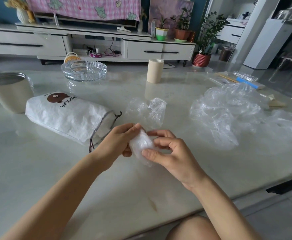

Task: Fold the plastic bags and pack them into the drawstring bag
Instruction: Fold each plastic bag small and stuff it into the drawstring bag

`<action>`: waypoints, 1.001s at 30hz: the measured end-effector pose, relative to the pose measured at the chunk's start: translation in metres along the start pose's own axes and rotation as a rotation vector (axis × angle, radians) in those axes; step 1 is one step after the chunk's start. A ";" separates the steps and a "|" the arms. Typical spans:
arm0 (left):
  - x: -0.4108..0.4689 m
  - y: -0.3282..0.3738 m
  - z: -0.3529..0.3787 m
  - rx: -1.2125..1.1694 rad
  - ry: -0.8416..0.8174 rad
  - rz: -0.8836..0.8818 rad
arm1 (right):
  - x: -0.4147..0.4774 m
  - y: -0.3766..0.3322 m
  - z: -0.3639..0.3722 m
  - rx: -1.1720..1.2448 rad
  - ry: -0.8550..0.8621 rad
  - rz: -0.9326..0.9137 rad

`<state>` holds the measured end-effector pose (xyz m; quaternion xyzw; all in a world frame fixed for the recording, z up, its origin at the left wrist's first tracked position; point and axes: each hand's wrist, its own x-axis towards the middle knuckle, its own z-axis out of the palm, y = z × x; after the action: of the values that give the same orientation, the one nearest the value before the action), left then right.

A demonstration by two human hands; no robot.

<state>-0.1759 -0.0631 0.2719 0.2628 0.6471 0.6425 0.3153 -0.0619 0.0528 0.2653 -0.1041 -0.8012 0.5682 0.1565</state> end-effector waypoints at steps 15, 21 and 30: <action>0.003 -0.009 -0.037 1.192 0.647 0.171 | 0.021 0.006 0.009 -0.009 0.105 -0.059; 0.007 -0.009 -0.054 1.173 0.594 0.136 | 0.057 -0.007 0.043 -0.056 0.140 -0.104; 0.006 -0.005 -0.048 0.856 0.599 0.358 | 0.105 0.000 0.090 -0.265 0.349 -0.383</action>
<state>-0.2149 -0.0907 0.2654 0.2791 0.8572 0.4123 -0.1319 -0.1931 0.0097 0.2519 -0.0667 -0.8345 0.3920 0.3813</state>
